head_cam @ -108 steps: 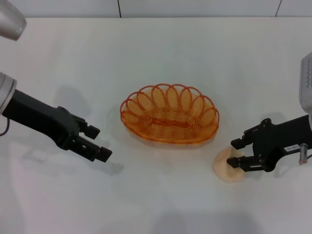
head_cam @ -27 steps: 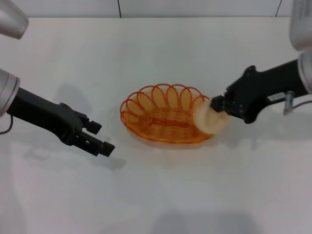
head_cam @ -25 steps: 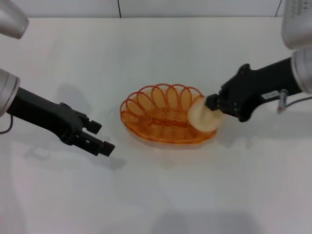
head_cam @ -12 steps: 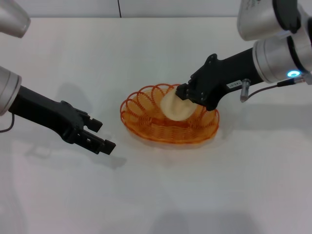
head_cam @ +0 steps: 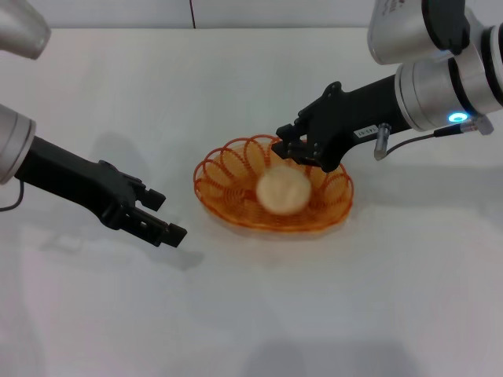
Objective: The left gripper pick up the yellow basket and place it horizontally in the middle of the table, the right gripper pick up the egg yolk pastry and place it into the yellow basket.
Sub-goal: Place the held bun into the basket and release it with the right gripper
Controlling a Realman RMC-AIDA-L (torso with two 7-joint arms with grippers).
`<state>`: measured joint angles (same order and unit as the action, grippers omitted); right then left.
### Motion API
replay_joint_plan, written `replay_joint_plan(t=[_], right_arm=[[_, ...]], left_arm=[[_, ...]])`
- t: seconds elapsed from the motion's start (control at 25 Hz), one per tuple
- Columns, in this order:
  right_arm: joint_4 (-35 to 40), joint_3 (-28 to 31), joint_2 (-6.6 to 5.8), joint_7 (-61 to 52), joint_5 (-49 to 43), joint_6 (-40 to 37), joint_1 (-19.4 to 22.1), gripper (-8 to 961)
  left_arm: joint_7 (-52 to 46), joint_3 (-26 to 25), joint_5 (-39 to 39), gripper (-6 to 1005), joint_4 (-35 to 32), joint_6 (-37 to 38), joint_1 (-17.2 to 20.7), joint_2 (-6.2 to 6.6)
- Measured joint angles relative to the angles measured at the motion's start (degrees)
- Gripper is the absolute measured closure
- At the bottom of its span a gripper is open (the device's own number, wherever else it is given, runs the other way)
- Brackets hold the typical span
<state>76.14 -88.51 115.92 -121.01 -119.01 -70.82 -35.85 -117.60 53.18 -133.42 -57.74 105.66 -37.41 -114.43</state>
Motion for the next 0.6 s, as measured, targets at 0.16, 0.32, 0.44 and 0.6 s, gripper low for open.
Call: replay_joint_plan(t=[0.16, 0.32, 0.44, 0.6], right_arm=[[-0.09, 0.06, -0.05, 0.11, 0.1, 0.32, 0.06, 830], [0.31, 0.45, -0.17, 0.22, 0.23, 0.34, 0.62, 688], [0.54, 1.68, -0.34, 1.12, 1.37, 0.11, 2.01, 452], [1.07, 5.42, -0.44, 4.93, 5.45, -1.3, 6.19, 396]], left_arm=[[0.0, -0.01, 0.0, 110, 0.0, -0.33, -0.03, 0.04], [0.05, -0.15, 0.0, 110, 0.0, -0.53, 0.01, 0.1], [0.44, -0.21, 0.0, 110, 0.04, -0.66, 0.33, 0.09], [1.36, -0.31, 0.04, 110, 0.09, -0.84, 0.87, 0.04]])
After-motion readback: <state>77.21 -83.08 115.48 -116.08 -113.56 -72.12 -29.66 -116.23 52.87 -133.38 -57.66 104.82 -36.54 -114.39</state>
